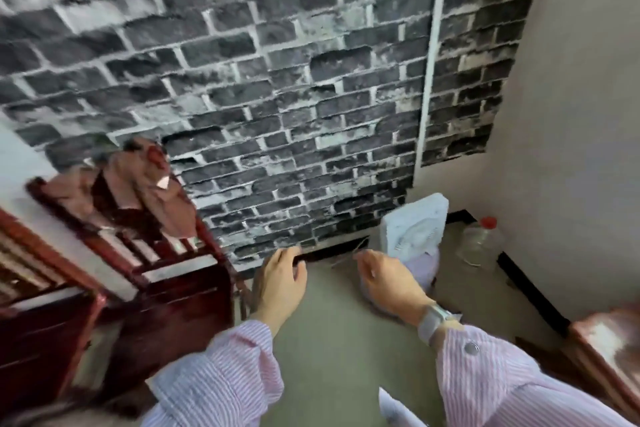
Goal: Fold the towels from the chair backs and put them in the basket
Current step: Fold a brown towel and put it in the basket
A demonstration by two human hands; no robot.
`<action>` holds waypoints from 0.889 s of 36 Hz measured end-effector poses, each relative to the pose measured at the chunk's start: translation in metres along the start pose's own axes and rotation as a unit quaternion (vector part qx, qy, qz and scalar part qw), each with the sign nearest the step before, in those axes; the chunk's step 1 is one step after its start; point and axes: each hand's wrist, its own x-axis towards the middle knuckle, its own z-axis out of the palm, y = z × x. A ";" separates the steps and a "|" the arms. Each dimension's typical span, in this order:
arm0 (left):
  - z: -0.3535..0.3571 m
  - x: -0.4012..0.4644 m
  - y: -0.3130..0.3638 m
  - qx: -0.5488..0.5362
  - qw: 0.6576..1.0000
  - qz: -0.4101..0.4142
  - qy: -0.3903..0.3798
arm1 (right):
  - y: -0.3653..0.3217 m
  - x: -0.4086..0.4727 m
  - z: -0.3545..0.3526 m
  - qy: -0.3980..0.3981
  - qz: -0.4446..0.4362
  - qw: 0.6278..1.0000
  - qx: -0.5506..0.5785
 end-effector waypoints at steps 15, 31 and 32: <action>-0.169 -0.055 -0.237 0.024 0.959 -0.229 0.165 | -0.254 0.075 0.158 -0.159 -0.234 0.959 0.004; -0.272 0.160 -0.408 -0.008 0.977 -0.154 0.151 | -0.386 0.366 0.258 -0.018 -0.079 0.997 -0.006; -0.274 0.168 -0.416 -0.012 0.976 -0.153 0.152 | -0.389 0.381 0.264 -0.019 -0.054 0.998 -0.007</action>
